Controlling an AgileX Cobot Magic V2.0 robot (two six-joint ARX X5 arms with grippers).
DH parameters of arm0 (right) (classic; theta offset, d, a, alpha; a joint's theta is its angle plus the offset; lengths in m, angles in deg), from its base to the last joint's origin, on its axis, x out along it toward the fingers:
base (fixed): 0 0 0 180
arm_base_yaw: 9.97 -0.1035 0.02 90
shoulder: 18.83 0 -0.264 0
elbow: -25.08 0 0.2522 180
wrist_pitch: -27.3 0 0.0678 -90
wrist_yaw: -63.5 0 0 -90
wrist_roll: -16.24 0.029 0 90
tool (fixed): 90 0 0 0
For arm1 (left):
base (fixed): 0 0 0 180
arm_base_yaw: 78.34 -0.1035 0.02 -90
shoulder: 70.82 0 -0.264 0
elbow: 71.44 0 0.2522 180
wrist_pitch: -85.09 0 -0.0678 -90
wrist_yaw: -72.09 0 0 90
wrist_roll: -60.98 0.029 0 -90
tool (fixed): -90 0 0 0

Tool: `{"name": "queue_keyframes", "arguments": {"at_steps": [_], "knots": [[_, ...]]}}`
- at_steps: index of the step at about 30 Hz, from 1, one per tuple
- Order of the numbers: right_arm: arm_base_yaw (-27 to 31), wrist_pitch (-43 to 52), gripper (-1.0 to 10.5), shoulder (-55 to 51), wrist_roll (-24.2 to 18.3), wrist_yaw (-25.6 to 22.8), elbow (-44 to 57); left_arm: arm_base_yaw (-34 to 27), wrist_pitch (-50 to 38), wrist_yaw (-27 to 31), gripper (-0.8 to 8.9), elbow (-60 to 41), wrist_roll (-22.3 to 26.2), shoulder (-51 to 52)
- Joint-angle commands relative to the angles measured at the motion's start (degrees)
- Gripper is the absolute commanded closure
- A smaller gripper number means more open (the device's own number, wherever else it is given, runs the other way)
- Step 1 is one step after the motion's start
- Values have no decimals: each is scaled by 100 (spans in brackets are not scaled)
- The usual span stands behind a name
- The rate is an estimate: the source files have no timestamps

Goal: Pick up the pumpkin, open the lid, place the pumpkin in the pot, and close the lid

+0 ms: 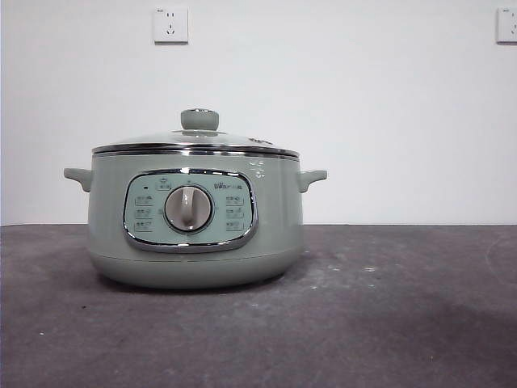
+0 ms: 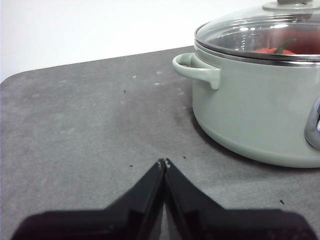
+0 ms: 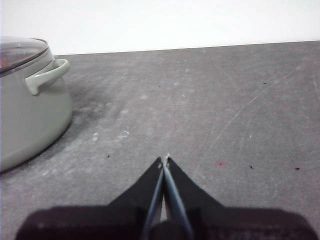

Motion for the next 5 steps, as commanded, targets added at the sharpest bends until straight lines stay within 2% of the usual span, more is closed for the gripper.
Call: {"name": "queue_keyframes", "arguments": {"at_steps": [1, 5], "knots": [[-13, -9, 947, -20, 55, -17, 70, -17, 7, 9, 817, -85, -35, 17], [-13, -11, 947, -20, 55, -17, 70, -17, 7, 7, 817, -85, -35, 17]]}}
